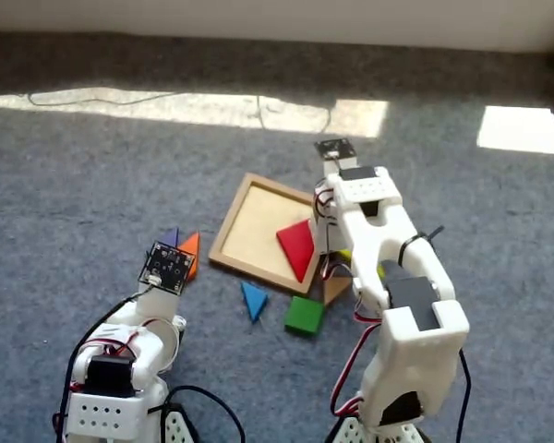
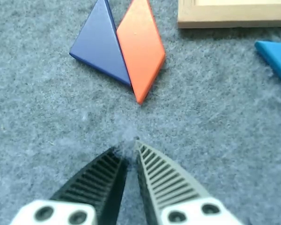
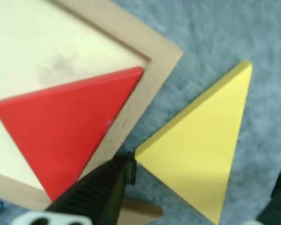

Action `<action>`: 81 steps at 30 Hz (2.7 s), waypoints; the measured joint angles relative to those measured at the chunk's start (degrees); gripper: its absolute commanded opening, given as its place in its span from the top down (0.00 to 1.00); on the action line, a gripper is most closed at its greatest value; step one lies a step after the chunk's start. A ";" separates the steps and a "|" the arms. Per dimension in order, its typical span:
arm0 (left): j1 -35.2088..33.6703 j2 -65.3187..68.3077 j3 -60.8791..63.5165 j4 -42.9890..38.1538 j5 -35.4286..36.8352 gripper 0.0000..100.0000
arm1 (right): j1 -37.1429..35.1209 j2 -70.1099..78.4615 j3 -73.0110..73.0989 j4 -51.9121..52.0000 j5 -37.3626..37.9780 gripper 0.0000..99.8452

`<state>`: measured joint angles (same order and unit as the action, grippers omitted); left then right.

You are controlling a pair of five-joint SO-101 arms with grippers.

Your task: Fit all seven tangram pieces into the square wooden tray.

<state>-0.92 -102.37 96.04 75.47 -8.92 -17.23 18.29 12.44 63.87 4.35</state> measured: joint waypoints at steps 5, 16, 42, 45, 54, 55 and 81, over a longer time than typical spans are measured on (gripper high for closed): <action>0.00 0.00 0.00 0.00 0.00 0.99 | -0.79 0.00 0.00 -0.97 0.00 0.56; 0.00 0.00 0.00 0.00 0.00 0.99 | -0.09 1.05 -4.92 -2.02 -2.64 0.56; 0.00 0.00 0.00 0.00 0.00 0.99 | 1.76 4.75 -7.47 4.84 -2.46 0.67; 0.00 0.00 0.00 0.00 0.00 0.99 | 1.76 4.75 -7.47 4.84 -2.11 0.67; 0.00 0.00 0.00 0.00 0.00 0.99 | 1.41 4.75 -7.47 8.18 0.35 0.67; 0.00 0.00 0.00 0.00 0.00 0.99 | 1.32 4.75 -7.47 8.18 0.35 0.67; 0.00 0.00 0.00 0.00 0.00 0.99 | 3.16 4.75 -7.47 8.44 2.73 0.79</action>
<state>-0.92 -102.37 96.04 75.47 -8.92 -14.07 23.03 4.97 72.31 7.08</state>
